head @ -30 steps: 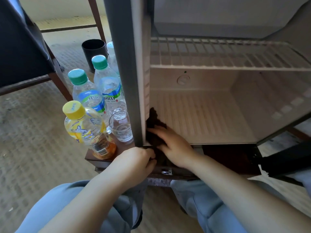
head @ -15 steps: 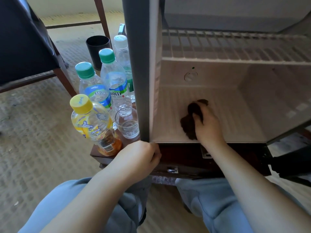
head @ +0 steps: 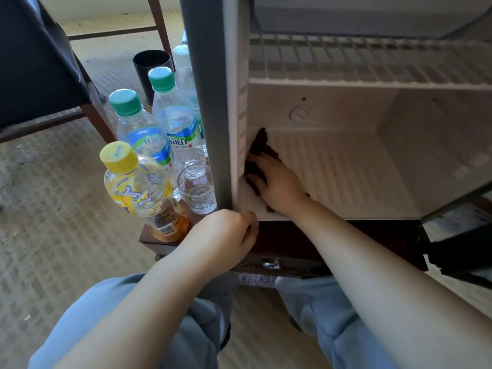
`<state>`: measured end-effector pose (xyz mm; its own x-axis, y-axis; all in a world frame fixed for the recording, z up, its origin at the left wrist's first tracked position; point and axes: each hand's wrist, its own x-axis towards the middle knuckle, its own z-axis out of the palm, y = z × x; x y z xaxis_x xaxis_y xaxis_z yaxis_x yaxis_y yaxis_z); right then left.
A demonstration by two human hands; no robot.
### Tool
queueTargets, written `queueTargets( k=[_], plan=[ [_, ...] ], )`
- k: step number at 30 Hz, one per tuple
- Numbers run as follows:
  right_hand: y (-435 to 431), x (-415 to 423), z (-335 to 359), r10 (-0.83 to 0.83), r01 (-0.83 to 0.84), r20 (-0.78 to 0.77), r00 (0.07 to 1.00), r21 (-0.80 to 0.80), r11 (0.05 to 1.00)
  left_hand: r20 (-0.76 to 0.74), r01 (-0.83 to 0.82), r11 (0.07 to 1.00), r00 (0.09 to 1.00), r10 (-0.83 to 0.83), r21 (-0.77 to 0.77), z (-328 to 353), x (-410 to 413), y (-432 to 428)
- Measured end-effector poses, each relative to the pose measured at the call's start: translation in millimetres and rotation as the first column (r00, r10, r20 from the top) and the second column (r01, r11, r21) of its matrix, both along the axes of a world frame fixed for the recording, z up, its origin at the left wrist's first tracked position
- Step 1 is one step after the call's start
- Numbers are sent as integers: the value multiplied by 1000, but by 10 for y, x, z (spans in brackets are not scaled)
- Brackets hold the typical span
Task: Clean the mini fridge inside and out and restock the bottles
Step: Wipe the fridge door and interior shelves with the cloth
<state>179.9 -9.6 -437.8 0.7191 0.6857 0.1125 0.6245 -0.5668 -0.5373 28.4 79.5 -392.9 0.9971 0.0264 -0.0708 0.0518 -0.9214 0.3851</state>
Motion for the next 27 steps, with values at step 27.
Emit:
queueTargets(
  k=[27],
  plan=[
    [-1523,-1158,321,-357,382,-135,924,285,879,241,4,998,970,11,-63,107,31,-326]
  ],
)
